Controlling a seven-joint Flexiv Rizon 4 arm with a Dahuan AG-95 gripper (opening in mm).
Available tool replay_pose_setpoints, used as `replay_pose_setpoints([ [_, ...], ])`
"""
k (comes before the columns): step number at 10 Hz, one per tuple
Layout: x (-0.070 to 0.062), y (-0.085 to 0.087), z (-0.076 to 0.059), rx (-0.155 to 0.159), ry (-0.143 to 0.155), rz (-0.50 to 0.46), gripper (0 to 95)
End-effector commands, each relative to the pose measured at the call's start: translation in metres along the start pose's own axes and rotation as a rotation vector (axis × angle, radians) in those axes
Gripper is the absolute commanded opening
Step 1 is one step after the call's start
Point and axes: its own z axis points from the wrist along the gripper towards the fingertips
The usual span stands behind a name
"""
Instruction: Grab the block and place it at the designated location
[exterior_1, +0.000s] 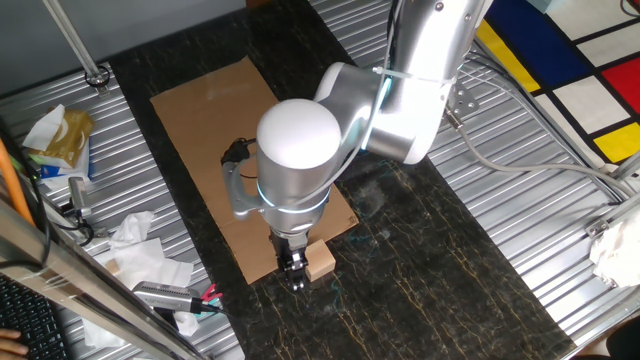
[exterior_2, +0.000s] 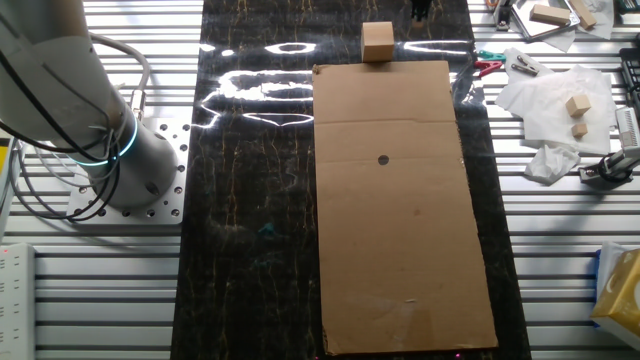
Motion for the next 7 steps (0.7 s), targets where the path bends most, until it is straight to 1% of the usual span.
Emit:
replay_pose_setpoints([
  [1, -0.0002, 0.0005, -0.0004, 0.001, 0.004, 0.001, 76.0],
  [5, -0.0009, 0.0009, -0.0007, 0.001, 0.005, 0.003, 76.0],
  [6, -0.0014, 0.0011, -0.0009, 0.001, 0.005, 0.004, 57.0],
  [7, -0.0020, 0.0015, -0.0012, 0.001, 0.006, 0.005, 57.0],
])
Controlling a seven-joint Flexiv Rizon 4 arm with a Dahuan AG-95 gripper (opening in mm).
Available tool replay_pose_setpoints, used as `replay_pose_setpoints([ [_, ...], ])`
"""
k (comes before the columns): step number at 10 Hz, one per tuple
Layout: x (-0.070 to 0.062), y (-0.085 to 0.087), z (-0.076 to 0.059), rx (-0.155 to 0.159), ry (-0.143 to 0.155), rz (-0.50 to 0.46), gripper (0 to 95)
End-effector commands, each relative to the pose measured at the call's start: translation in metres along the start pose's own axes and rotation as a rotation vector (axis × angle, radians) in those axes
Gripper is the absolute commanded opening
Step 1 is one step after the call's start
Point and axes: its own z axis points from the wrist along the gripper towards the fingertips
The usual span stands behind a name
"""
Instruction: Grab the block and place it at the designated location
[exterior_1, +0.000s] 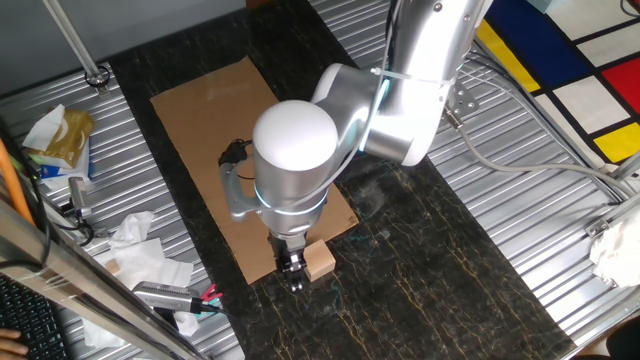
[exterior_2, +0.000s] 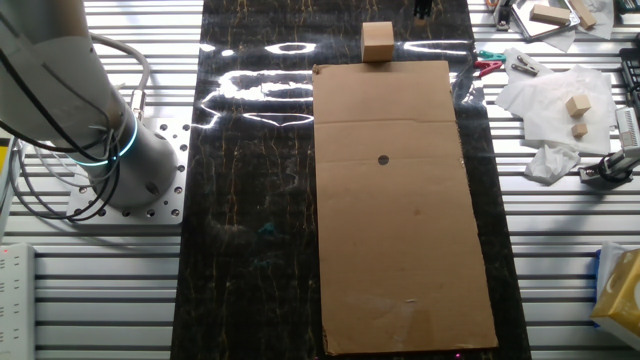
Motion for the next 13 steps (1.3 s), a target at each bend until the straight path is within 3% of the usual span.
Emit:
replay_pose_setpoints([
  [1, -0.001, 0.001, 0.000, 0.000, 0.004, 0.001, 57.0],
  [13, -0.012, 0.008, -0.002, -0.001, 0.008, 0.008, 57.0],
])
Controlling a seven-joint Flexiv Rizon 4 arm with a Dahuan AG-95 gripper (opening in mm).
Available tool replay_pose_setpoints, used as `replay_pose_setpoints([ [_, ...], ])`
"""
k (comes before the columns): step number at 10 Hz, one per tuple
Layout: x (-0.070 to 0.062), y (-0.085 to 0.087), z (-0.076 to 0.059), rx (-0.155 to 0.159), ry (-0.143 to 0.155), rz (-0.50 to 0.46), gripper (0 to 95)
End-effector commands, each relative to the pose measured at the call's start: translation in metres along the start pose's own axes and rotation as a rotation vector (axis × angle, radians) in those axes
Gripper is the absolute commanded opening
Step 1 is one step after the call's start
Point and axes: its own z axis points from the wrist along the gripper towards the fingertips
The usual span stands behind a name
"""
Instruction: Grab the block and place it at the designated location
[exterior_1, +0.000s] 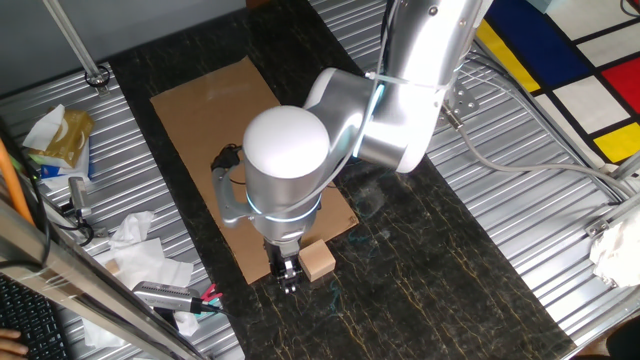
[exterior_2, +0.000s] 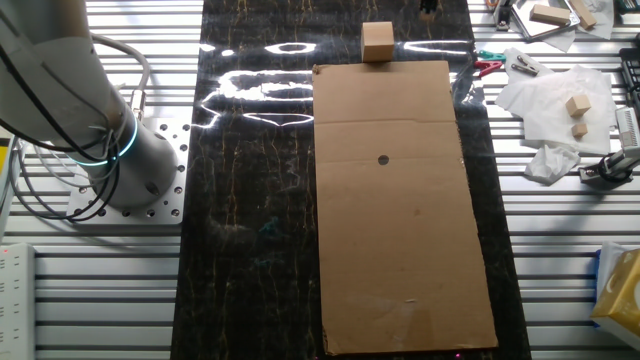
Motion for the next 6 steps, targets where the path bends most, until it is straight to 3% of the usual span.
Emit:
replay_pose_setpoints([
  [1, -0.0015, 0.0011, -0.0004, 0.000, 0.002, 0.001, 57.0],
  [6, -0.0073, 0.0033, -0.0015, -0.001, 0.005, 0.003, 57.0],
])
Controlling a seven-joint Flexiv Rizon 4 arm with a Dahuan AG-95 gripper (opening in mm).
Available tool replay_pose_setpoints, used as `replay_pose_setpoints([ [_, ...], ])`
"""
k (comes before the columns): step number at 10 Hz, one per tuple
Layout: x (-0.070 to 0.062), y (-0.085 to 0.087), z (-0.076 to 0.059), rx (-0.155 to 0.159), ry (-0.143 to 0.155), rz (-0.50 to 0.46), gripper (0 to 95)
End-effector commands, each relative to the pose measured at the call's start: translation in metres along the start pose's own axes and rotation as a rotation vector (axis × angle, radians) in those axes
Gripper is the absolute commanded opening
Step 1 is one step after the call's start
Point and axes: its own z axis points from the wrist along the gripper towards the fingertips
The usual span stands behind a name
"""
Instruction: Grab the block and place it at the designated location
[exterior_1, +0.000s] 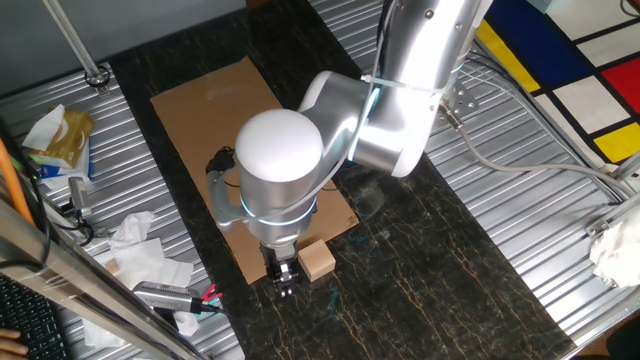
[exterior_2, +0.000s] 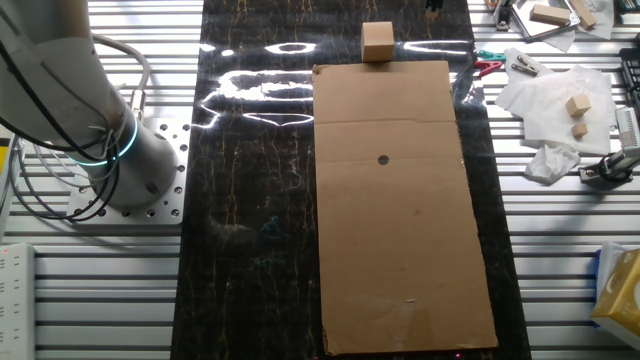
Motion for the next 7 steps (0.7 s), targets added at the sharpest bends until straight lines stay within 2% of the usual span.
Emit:
replay_pose_setpoints([
  [1, -0.0003, -0.0001, 0.0001, 0.000, 0.002, -0.001, 57.0],
  [7, -0.0044, 0.0011, 0.0000, -0.001, 0.004, -0.003, 57.0],
])
